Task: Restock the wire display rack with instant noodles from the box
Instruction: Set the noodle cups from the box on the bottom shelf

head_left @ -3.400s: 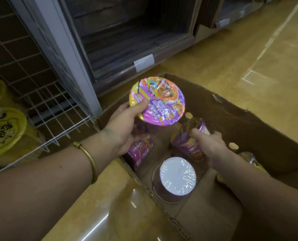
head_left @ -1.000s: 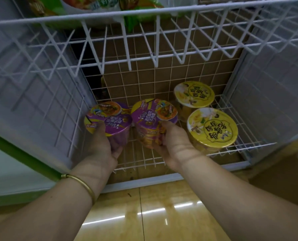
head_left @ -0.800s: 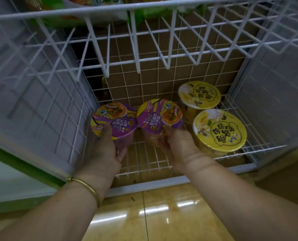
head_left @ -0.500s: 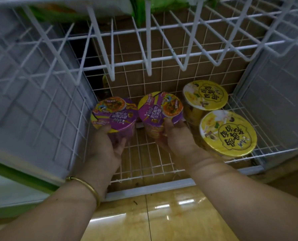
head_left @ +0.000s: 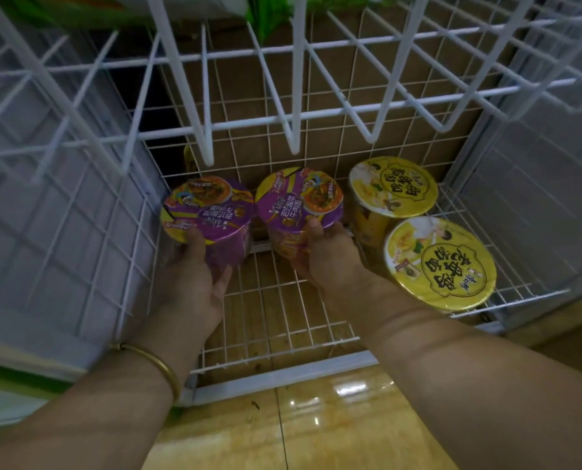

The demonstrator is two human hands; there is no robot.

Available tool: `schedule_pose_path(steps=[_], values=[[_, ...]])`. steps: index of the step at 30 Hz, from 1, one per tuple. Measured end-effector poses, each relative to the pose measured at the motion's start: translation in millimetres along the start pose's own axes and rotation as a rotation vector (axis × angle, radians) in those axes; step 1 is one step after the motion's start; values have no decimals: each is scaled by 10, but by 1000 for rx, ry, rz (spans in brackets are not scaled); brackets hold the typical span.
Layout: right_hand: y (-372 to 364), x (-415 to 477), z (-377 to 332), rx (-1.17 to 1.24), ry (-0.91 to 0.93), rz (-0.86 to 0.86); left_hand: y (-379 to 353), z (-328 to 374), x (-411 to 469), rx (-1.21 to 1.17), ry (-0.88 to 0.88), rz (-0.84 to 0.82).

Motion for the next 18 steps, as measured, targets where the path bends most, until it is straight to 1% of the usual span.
schedule_pose_path(steps=[4, 7, 13, 18], values=[[68, 7, -7, -34, -18, 30, 82, -61, -60, 95, 63, 41], [70, -26, 88, -29, -69, 42, 115, -105, -122, 138, 127, 58], [51, -146, 172, 18, -254, 54, -153, -58, -206, 226, 117, -111], [134, -258, 25, -43, -271, -1, -367, -20, -333, 279, 80, -166]])
Point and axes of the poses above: each hand's wrist, its own x-axis towards the middle knuckle, its own y-axis out of the back of the hand, z = x × y, the point moved 10 cm from there along x, towards the middle knuckle, and after that the axes turned 2 degrees about -z, right-handed, at the moved point
